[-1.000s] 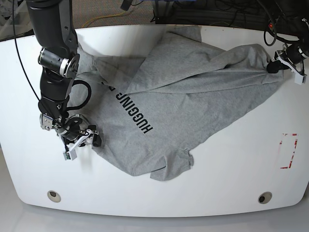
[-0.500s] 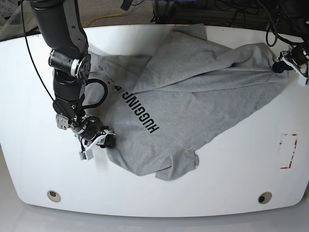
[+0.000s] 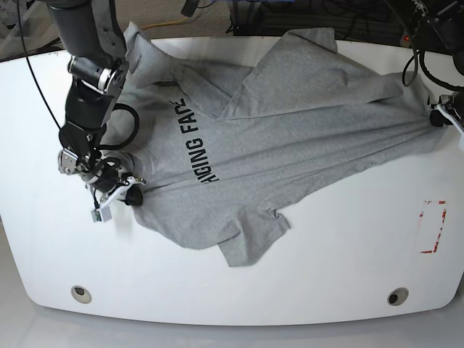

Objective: Fold the T-shirt properly
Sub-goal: 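Grasp the shirt hem with the right gripper and pull it outward, then grasp the shirt hem corners with both grippers and lift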

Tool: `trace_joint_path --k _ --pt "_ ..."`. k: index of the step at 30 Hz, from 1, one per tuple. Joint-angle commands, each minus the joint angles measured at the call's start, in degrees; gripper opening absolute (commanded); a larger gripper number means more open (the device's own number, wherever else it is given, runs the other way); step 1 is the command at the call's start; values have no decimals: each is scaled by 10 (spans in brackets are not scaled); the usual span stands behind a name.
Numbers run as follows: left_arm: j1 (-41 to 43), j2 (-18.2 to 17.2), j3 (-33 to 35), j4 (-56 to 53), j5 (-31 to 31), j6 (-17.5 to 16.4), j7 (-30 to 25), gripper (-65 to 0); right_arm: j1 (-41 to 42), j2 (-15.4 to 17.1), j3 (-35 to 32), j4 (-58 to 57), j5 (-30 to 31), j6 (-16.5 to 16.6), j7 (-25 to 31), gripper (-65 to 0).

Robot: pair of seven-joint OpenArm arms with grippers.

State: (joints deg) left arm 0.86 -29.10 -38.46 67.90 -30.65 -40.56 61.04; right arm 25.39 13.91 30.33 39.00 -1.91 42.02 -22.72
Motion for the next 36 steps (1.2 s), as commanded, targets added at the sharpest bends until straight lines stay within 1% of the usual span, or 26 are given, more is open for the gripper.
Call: trace_joint_path --k 1,4,5,8,11,13,15,17,20,23,26,29,32,36 --pt "-23 -20 20 9 21 6 -5 -650 -24 5 21 85 -20 -20 -48 -650" --pt "-38 -20 40 9 27 6 -5 -650 -67 -7 23 158 -20 -20 -84 -650" --pt "-42 -20 47 9 27 6 -5 -650 -78 -13 23 180 -20 -20 -94 -625" --pt "-65 -18 85 7 27 6 -5 -650 -99 -25 23 258 -20 -20 -127 -453" --pt "-82 -16 115 6 27 6 -5 -650 -101 -29 24 305 -19 -20 -161 -298" --pt "-89 -15 129 6 27 6 -5 -650 -99 -31 24 314 -8 -20 -177 -230" --pt "-99 -14 148 6 27 6 -5 -650 -80 -17 23 313 19 -20 -186 -182" --pt "-107 -14 167 6 27 6 -5 -650 -68 -3 22 286 34 -20 -186 -166" --pt "-114 -14 184 6 27 6 -5 -650 -26 13 21 199 34 -20 -171 -165" --pt "-115 -14 185 6 27 6 -5 -650 12 33 21 104 39 -20 -144 -165" --pt "-115 -14 185 6 27 6 -5 -650 45 44 22 32 41 -20 -134 -166" --pt "-115 -14 184 6 27 6 -5 -650 57 41 22 9 41 -20 -143 -168" --pt "-115 -14 183 6 27 6 -5 -650 57 17 22 10 40 -20 -161 -168" --pt "-114 -14 182 6 27 6 -5 -650 45 -9 22 46 40 -20 -192 -168"
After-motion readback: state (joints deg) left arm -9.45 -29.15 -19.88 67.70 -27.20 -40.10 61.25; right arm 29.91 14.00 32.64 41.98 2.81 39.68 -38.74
